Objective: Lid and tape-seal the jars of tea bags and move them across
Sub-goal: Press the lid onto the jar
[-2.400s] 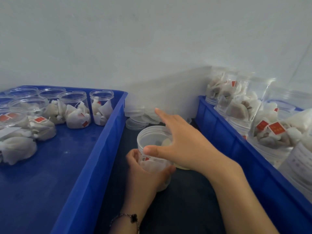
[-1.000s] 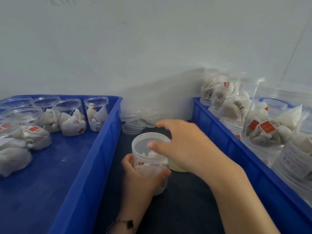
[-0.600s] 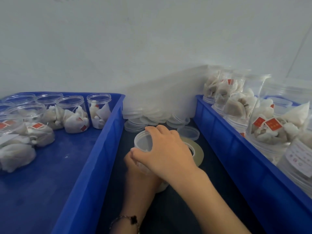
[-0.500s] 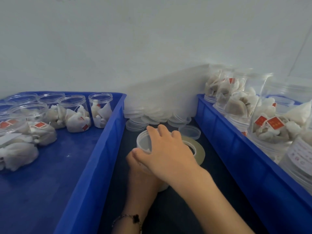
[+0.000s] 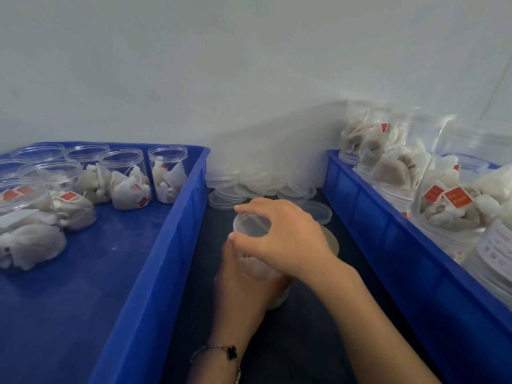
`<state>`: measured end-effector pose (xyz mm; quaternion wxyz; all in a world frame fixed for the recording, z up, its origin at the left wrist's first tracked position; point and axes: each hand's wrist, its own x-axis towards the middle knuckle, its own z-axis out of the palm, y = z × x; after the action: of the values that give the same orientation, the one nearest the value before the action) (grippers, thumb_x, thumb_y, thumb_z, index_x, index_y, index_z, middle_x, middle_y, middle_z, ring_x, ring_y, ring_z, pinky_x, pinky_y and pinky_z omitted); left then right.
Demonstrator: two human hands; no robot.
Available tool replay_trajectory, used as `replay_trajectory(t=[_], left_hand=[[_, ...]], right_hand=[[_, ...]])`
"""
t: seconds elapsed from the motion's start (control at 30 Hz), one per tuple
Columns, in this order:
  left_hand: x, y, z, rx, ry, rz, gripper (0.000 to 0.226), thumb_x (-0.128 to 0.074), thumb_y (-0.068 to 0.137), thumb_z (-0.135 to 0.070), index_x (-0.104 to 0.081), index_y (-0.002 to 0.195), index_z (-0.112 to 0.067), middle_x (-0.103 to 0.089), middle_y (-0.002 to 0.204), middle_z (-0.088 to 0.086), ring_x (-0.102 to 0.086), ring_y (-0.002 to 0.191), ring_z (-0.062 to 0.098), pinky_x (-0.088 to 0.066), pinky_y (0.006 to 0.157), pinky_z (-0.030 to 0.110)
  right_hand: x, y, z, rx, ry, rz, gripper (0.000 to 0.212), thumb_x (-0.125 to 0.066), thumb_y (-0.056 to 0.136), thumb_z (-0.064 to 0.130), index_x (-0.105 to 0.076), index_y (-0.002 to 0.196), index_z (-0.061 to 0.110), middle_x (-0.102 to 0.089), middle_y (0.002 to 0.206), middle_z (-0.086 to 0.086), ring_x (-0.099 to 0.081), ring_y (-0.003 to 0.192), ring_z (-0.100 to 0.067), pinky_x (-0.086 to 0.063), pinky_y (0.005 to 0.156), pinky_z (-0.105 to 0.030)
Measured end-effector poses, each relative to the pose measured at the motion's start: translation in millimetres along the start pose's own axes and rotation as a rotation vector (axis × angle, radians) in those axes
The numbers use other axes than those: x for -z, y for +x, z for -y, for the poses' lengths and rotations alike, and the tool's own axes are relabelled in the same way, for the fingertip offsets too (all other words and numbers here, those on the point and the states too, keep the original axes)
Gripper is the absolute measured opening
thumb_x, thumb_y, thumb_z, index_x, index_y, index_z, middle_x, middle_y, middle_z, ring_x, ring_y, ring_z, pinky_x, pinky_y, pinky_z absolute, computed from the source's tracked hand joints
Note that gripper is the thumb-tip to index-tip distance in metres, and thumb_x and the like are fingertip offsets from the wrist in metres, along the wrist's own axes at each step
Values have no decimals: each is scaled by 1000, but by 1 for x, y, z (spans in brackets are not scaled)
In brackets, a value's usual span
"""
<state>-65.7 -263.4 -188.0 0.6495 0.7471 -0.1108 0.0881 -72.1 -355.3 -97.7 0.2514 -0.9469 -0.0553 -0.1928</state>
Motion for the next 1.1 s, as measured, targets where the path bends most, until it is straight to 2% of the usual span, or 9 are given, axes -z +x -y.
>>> replay_trajectory(t=[0.13, 0.2, 0.3, 0.37, 0.5, 0.6, 0.7, 0.9, 1.1], left_hand=[[-7, 2, -2, 86, 213, -6, 68, -79, 57, -38, -39, 112, -36, -56, 98, -13, -56, 85, -3, -43, 65, 14], [-9, 3, 3, 35, 164, -29, 64, -81, 60, -24, -41, 107, -39, -58, 96, -16, -57, 82, -10, -42, 63, 5], [-5, -2, -3, 22, 101, -84, 82, -83, 39, -53, -31, 103, -54, -49, 89, -32, -50, 74, -16, -38, 56, 7], [-5, -3, -4, 43, 92, -108, 90, -74, 29, -67, -29, 107, -56, -45, 91, -35, -42, 81, -20, -34, 62, 9], [-3, -5, -2, 26, 55, -93, 89, -75, 30, -63, -33, 109, -55, -49, 96, -34, -45, 87, -21, -34, 66, 7], [-4, -5, -1, 13, 37, -93, 87, -77, 33, -59, -34, 108, -53, -50, 95, -33, -45, 85, -27, -33, 65, 4], [-4, -5, -1, 28, 22, -89, 86, -77, 34, -59, -33, 108, -54, -50, 95, -33, -42, 85, -31, -34, 65, 6], [-3, -6, -2, 16, -6, -65, 84, -77, 36, -60, -32, 106, -58, -50, 100, -33, -44, 88, -28, -35, 66, 7], [-3, -7, -4, 34, -31, -61, 83, -80, 41, -55, -33, 109, -56, -48, 102, -32, -48, 94, -14, -36, 68, 12]], right_hand=[[-8, -1, 4, -101, 4, -63, 58, -62, 71, 57, -53, 127, 45, -54, 130, 20, -44, 122, -6, -32, 76, -26], [-8, 1, 6, -90, -2, -47, 56, -62, 71, 60, -55, 125, 45, -57, 127, 20, -46, 119, -4, -34, 75, -23], [-1, 5, -2, -192, 725, -129, 21, -60, 83, 50, -68, 101, 44, -67, 108, 20, -58, 108, -1, -42, 76, -13], [-3, 9, -27, -342, 987, -312, 20, -49, 95, 33, -67, 104, 36, -68, 103, 17, -58, 109, -4, -43, 83, -17], [-21, 0, -79, -454, 341, -19, 47, -50, 96, 27, -40, 142, 29, -47, 140, 7, -40, 132, -14, -37, 106, -35], [-34, -4, -92, -347, 2, 278, 42, -52, 93, 33, -47, 134, 25, -43, 143, -1, -34, 135, -21, -34, 108, -42], [-40, -6, -93, -232, -230, 290, 38, -52, 93, 27, -51, 130, 21, -48, 137, 0, -34, 134, -25, -29, 109, -38], [-31, -12, -84, -359, -206, 238, 16, -51, 92, 23, -56, 106, 17, -62, 109, -4, -58, 100, -24, -49, 86, -42], [10, -47, -74, -459, 156, 37, 33, -48, 84, 62, -55, 97, 32, -61, 86, 8, -59, 76, -9, -51, 68, -33]])
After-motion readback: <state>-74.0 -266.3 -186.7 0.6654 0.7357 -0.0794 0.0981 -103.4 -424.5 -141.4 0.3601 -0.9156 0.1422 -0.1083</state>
